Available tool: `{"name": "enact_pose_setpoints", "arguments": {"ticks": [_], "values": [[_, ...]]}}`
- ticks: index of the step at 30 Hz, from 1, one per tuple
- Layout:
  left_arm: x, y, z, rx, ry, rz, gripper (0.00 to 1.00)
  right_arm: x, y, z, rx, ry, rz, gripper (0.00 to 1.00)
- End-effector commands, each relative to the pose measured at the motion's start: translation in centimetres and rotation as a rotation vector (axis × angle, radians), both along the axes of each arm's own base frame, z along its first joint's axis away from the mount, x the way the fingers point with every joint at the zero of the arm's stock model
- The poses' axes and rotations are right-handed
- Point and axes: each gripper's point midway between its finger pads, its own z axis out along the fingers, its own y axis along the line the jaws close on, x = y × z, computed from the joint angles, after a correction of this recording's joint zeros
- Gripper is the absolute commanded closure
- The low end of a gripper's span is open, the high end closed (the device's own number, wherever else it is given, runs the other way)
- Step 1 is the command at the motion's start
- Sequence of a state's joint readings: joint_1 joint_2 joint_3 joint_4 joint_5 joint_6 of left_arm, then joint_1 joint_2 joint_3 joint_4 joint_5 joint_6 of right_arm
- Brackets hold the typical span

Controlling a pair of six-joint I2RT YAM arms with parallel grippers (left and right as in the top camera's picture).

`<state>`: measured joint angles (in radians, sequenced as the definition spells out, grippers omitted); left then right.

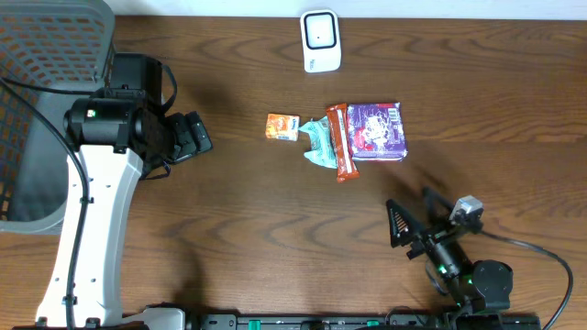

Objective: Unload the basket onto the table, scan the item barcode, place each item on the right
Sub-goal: 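Reach the right gripper to the purple pack and grasp it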

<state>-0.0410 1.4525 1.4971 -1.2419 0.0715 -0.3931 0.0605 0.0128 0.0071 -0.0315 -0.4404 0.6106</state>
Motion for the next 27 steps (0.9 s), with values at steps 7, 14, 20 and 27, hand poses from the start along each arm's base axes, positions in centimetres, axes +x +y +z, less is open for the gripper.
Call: {"name": "enact_pose_setpoints", "arguments": {"ticks": [7,14,20,27], "values": [[-0.1,0.2,-0.5,0.007,0.019,0.014,0.02,-1.4,0.3,8.1,0.355,-0.163,0.078,0.01],[-0.1,0.2,-0.5,0.007,0.019,0.014,0.02,-4.8,-2.1,17.9,0.373,-0.537,-0.01,0.01],[-0.1,0.2,-0.5,0.007,0.019,0.014,0.02,-4.7,-2.1,21.8,0.001,-0.574,-0.125,0.01],[-0.1,0.2,-0.5,0.007,0.019,0.014,0.02,-0.6,-1.8,20.3,-0.358,-0.239,-0.106,0.01]]}}
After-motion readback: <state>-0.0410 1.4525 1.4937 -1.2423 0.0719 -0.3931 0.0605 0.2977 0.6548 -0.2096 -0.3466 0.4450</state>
